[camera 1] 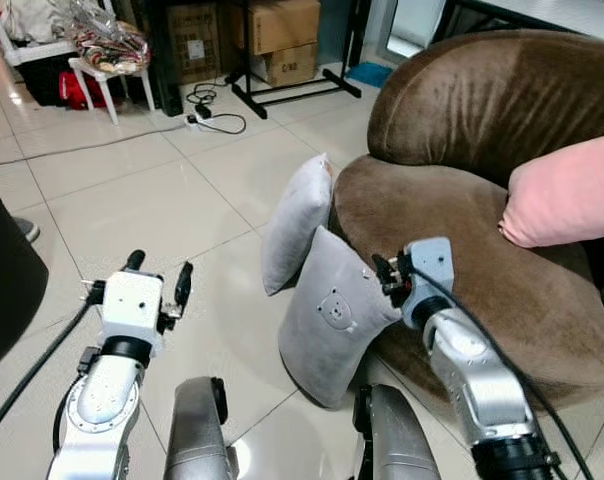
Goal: Move the pillow to the sofa from floor
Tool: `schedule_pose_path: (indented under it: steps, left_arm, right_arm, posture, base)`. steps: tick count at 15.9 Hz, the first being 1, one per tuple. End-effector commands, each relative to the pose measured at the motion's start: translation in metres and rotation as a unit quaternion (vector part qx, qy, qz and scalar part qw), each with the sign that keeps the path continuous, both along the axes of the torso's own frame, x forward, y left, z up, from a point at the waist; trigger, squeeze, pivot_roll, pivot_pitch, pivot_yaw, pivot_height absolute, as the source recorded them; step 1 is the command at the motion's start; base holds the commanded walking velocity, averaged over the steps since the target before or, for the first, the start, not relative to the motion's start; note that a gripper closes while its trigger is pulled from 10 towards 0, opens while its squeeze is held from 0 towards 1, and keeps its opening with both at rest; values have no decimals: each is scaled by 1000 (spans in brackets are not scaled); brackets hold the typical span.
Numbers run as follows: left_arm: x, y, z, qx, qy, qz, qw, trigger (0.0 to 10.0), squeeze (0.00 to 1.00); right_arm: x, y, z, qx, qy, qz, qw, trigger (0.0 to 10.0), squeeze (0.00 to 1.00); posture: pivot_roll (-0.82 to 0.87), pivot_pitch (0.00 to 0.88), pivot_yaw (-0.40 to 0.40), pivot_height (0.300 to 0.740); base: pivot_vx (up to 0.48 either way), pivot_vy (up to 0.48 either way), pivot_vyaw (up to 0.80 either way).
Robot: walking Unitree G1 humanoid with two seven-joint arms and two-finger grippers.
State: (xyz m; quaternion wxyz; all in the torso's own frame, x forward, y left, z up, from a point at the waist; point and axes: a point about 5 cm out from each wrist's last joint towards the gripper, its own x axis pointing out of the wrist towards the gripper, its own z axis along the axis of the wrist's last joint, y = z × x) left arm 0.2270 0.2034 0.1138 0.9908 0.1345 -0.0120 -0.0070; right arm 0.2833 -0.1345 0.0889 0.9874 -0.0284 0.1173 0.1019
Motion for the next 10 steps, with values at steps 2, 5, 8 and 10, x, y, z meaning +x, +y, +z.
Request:
schedule_pose_path:
  steps: [2,5,8,10]
  left_arm:
    - [-3,0,1,-14,2,3,1000,10000,0]
    - [-3,0,1,-16,3,5,1000,10000,0]
    - [-4,0,1,-16,5,6,1000,10000,0]
    - [-5,0,1,-15,7,6,1000,10000,0]
  right_arm:
    - [2,0,9,-12,-20,7,1000,10000,0]
    - [1,3,12,-12,-24,28,999,10000,0]
    - [1,1,11,-1,-20,17,1000,10000,0]
    - [1,-2,9,1,-12,7,1000,10000,0]
  posture:
    - [23,0,-81,555]
    - [22,1,-85,555]
    - [23,6,-88,555]
    - [23,8,-90,555]
  base:
    - [328,0,400]
    - [384,0,800]
    - [387,0,533]
    - [390,0,0]
